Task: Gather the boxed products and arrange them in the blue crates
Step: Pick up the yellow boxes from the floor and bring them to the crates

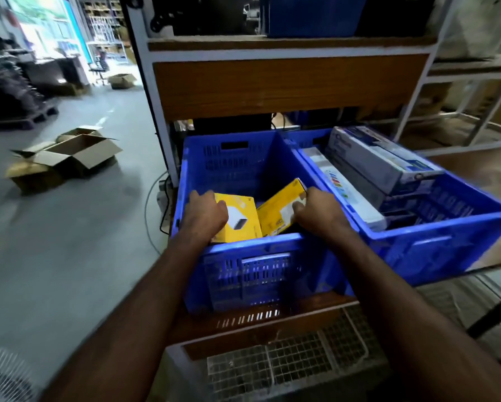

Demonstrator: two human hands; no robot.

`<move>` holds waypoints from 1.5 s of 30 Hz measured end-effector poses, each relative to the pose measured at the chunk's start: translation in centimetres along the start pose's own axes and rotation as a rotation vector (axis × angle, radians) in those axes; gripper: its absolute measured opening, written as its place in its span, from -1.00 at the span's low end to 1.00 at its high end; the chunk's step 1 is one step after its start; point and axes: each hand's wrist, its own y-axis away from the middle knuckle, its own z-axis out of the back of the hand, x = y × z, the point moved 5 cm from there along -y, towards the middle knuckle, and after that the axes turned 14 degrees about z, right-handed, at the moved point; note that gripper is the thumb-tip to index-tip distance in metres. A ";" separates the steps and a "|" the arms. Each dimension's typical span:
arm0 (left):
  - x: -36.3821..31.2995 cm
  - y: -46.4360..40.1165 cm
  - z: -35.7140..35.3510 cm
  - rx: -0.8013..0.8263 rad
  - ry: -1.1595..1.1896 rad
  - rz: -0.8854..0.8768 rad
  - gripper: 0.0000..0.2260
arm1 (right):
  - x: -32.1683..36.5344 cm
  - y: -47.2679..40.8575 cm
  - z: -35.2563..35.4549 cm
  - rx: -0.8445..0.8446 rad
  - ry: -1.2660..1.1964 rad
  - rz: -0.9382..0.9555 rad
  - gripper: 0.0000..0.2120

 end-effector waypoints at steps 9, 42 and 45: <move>-1.9 2.0 1.2 -0.155 -0.005 -0.362 -0.66 | 1.3 1.0 0.7 -0.211 0.057 0.301 -0.88; -0.8 30.7 -6.2 0.410 0.378 -0.948 -0.68 | -5.1 38.6 3.4 -0.534 -0.133 -0.030 -0.61; 1.7 39.6 -9.7 0.642 0.351 -1.040 -0.65 | -5.4 50.1 3.2 -0.548 -0.057 -0.250 -0.59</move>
